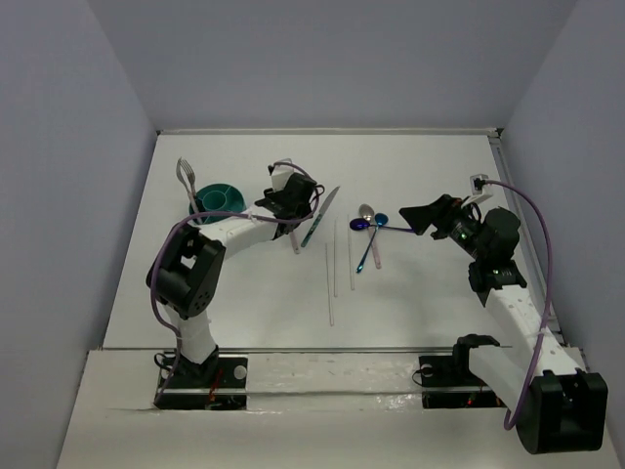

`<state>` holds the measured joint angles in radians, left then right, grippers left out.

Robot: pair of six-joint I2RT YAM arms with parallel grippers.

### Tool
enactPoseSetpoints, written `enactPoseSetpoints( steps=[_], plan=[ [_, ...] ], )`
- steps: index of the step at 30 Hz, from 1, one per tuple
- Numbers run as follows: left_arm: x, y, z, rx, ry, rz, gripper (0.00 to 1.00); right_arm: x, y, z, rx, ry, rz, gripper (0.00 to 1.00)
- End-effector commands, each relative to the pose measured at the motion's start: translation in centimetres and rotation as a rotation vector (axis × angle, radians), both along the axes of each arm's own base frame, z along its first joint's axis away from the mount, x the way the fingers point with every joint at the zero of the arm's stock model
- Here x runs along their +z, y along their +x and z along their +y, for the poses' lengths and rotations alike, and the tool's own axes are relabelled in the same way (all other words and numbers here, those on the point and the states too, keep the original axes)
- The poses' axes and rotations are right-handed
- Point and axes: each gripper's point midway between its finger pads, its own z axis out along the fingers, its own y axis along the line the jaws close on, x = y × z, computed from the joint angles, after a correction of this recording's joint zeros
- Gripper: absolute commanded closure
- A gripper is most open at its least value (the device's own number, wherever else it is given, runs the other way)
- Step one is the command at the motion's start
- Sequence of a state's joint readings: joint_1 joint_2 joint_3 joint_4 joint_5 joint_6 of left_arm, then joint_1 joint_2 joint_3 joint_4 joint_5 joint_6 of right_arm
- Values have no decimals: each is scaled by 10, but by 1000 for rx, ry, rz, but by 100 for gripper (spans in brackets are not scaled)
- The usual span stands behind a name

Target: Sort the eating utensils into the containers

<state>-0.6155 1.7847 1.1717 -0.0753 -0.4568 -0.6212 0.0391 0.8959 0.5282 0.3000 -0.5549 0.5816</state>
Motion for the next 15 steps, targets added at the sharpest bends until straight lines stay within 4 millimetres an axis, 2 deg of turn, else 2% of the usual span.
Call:
enactPoseSetpoints(
  steps=[1,3,6,9,12,15],
  plan=[
    [-3,1,2,55,-7,-4,51,19,1,3,19,8,-63,3],
    [-11,2,3,55,12,8,58,19,1,3,19,8,-63,3],
    [-21,3,7,68,49,21,60,20,0,3,19,8,-66,3],
    [-25,5,9,73,73,26,60,20,0,3,19,8,-66,3],
    [-42,3,11,63,108,53,60,20,0,4,22,10,-66,3],
    [-48,4,10,55,115,65,59,21,-1,4,26,11,-67,3]
  ],
)
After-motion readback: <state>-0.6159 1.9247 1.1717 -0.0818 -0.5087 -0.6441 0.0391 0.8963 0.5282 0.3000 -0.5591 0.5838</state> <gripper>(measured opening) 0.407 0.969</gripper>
